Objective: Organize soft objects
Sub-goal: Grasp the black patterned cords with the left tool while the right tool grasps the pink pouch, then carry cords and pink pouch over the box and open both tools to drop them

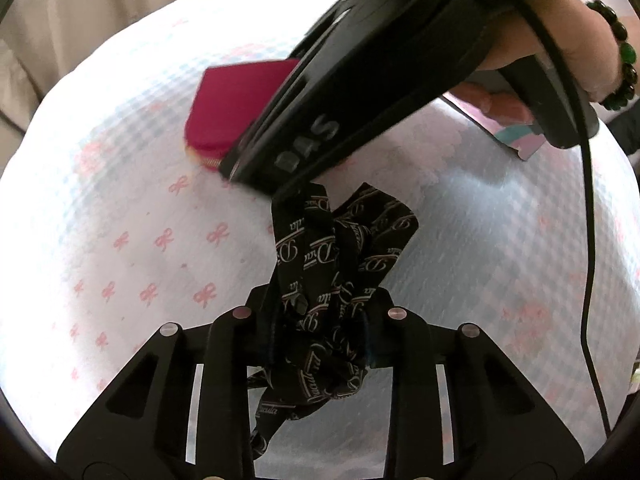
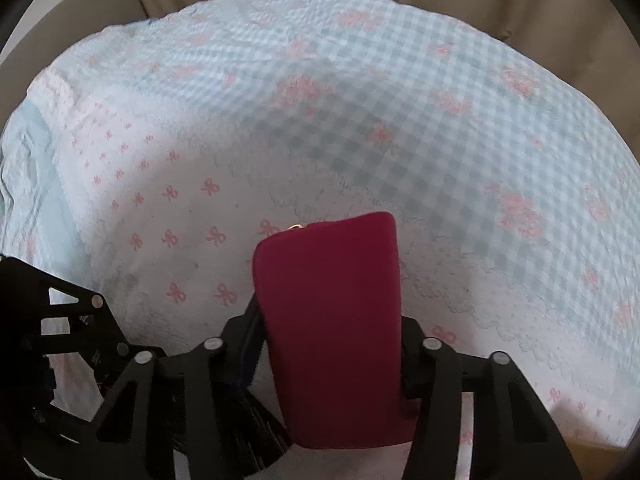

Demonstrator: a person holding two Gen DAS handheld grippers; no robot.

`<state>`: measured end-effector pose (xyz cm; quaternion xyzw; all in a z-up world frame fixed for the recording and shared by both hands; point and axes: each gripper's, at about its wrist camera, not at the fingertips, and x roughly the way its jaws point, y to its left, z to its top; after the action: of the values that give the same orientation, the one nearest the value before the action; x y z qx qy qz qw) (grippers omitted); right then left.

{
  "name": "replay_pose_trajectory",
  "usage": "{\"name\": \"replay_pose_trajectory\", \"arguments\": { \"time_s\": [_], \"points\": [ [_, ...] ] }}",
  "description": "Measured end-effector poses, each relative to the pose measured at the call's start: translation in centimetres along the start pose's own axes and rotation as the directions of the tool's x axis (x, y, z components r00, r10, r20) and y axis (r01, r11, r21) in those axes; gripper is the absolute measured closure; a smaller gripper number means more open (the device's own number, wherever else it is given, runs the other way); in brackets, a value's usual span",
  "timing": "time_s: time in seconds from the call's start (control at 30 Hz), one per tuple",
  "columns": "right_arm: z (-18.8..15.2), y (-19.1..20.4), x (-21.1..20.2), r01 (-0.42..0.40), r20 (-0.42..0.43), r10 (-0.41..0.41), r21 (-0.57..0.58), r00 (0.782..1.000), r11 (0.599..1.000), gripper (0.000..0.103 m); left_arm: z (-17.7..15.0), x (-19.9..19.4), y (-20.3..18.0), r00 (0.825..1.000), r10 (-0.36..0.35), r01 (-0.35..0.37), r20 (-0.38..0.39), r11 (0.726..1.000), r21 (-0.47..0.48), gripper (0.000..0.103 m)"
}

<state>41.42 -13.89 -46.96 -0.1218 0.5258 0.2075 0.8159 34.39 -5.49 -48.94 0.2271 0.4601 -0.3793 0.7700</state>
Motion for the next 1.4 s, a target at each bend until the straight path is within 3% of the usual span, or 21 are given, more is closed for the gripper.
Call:
{"name": "replay_pose_trajectory", "arguments": {
  "time_s": [0.27,0.77,1.1,1.4],
  "points": [
    [-0.1,-1.2,-5.1,0.010,0.064,-0.018,0.119,0.998,0.993,0.058,0.7,-4.9,0.1,0.999,0.044,-0.043,0.021,0.997,-0.059,0.078],
    [-0.1,0.0,-23.6,0.042,0.219,-0.097,0.243,0.971,0.969,0.058,7.9,-20.0,-1.4,0.979,0.140,-0.120,0.148,0.983,-0.136,0.078],
    [-3.9,-2.1,-35.0,0.079,0.268,-0.181,0.350,0.946,0.933,0.058,11.6,-26.3,-5.1,0.967,0.153,-0.096,0.205,0.960,-0.265,0.078],
    [-10.1,-7.2,-41.9,0.097,0.269,-0.232,0.437,0.935,0.894,0.058,16.7,-28.5,-10.9,0.969,0.146,-0.050,0.199,0.906,-0.420,0.078]
  ]
}}
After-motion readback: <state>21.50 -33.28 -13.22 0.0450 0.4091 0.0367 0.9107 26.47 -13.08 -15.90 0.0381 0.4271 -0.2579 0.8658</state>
